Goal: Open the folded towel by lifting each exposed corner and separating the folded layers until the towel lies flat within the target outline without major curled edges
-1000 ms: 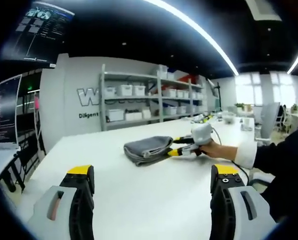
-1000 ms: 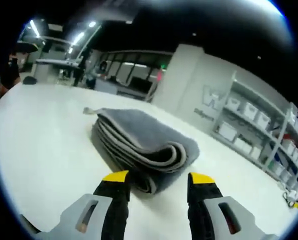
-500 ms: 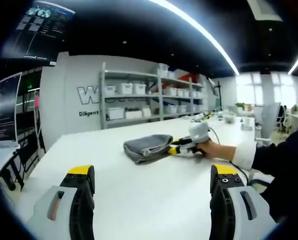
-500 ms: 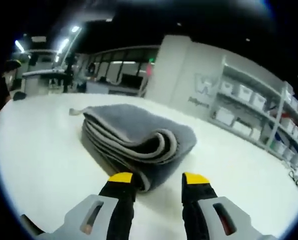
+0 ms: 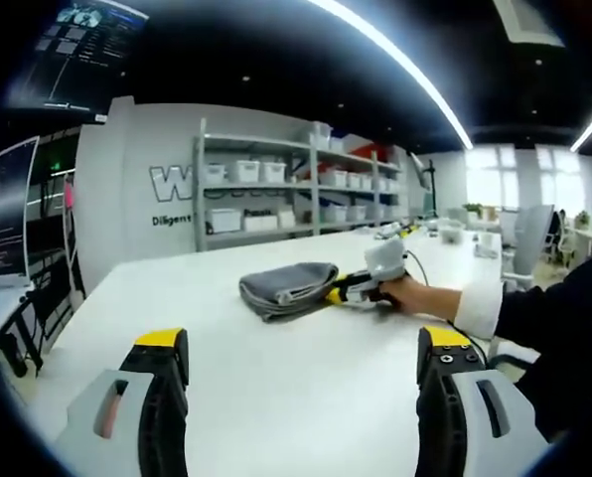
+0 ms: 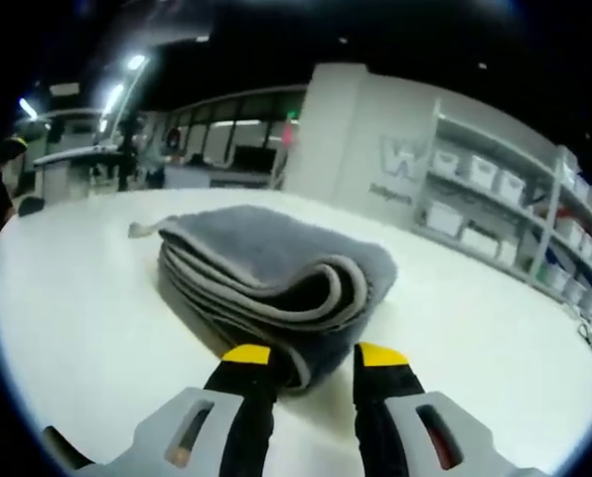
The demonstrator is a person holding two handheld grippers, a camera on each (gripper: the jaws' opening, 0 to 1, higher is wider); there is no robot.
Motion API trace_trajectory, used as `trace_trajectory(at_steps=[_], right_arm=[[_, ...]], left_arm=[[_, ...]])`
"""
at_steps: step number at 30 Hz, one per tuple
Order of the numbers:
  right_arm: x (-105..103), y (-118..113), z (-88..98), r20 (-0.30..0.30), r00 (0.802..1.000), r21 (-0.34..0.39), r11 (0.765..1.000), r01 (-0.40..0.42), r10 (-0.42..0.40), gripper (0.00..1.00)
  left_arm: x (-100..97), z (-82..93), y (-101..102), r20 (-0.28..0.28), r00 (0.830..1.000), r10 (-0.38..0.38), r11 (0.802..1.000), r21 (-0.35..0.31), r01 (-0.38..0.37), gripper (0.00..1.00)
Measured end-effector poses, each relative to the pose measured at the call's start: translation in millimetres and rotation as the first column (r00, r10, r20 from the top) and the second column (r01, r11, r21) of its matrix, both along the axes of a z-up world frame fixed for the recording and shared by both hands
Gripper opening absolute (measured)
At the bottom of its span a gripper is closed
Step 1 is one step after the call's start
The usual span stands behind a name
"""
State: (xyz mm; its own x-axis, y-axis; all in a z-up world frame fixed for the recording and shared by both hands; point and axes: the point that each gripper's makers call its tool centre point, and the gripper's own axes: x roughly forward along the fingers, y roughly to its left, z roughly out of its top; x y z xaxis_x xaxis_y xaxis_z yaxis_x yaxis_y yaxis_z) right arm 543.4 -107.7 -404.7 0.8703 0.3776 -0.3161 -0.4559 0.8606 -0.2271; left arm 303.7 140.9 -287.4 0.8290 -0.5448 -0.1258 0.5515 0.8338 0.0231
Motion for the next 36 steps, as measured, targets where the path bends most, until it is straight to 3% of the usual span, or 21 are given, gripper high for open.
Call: trace_trajectory(at_steps=[18, 23, 36], right_arm=[[-0.3, 2.9, -2.9, -0.032, 0.999, 0.038, 0.999, 0.005, -0.004, 0.18], [-2.8, 8.2, -3.5, -0.02, 1.0, 0.009, 1.0, -0.011, 0.011, 0.12], [-4.7, 14.8, -4.2, -0.021, 0.999, 0.013, 0.999, -0.041, 0.041, 0.07]], left_arm=[[1.9, -3.3, -2.2, -0.013, 1.0, -0.009, 1.0, -0.005, 0.009, 0.91], [2.1, -3.5, -0.4, -0.012, 1.0, -0.008, 1.0, -0.002, 0.008, 0.91], [3.2, -6.5, -1.6, -0.013, 1.0, -0.011, 1.0, 0.011, 0.011, 0.89]])
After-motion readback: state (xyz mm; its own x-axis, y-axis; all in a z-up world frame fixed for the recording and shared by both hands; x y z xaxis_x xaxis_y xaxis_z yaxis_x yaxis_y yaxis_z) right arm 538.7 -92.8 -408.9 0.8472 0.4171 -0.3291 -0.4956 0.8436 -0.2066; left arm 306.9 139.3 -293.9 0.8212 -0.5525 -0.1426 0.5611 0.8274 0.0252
